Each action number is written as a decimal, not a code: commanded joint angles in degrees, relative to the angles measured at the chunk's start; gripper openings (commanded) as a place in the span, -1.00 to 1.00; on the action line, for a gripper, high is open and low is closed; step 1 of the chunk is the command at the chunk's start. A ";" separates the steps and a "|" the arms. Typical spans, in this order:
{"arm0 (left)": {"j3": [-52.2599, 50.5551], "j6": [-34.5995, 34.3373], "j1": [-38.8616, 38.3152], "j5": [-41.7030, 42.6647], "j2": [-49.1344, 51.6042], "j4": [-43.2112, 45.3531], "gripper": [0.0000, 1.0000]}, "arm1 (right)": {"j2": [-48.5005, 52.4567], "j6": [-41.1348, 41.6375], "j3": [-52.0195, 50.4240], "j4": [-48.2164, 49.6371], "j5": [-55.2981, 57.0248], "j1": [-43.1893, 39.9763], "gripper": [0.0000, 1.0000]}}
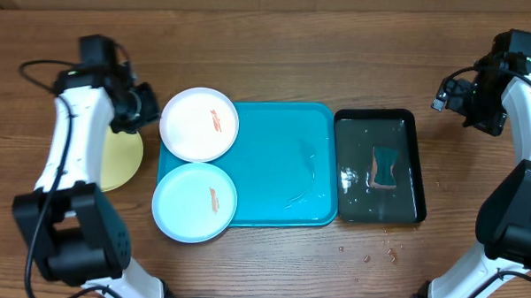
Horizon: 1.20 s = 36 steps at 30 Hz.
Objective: Clean dirty plates on tray and stack at the side
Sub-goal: 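Move the left gripper to the upper white plate's rim on the tray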
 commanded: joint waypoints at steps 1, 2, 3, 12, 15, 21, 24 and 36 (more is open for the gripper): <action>-0.22 0.85 -1.64 -7.10 2.89 1.01 -0.43 | -1.11 0.15 0.72 0.09 -0.09 -0.22 1.00; -0.22 0.87 -1.90 -7.41 3.28 1.29 -0.50 | -1.11 0.15 0.72 0.07 -0.09 -0.22 1.00; -0.22 0.85 -2.03 -7.41 3.58 1.51 -0.50 | -1.11 0.15 0.72 0.09 -0.09 -0.22 1.00; -0.22 0.85 -2.01 -7.56 7.48 2.14 -0.39 | -1.11 0.15 0.72 0.07 -0.09 -0.22 1.00; -0.22 0.87 -2.08 -6.99 9.60 2.51 -0.38 | -1.11 0.15 0.72 0.09 -0.09 -0.22 1.00; -0.24 0.87 -2.05 -7.06 12.90 2.91 -0.38 | -1.11 0.15 0.72 0.07 -0.09 -0.22 1.00; -0.22 0.87 -2.08 -6.80 13.07 3.13 -0.48 | -1.11 0.15 0.72 0.09 -0.09 -0.22 1.00; -0.26 0.87 -2.05 -5.57 13.07 3.10 -0.81 | -1.11 0.15 0.72 0.09 -0.09 -0.22 1.00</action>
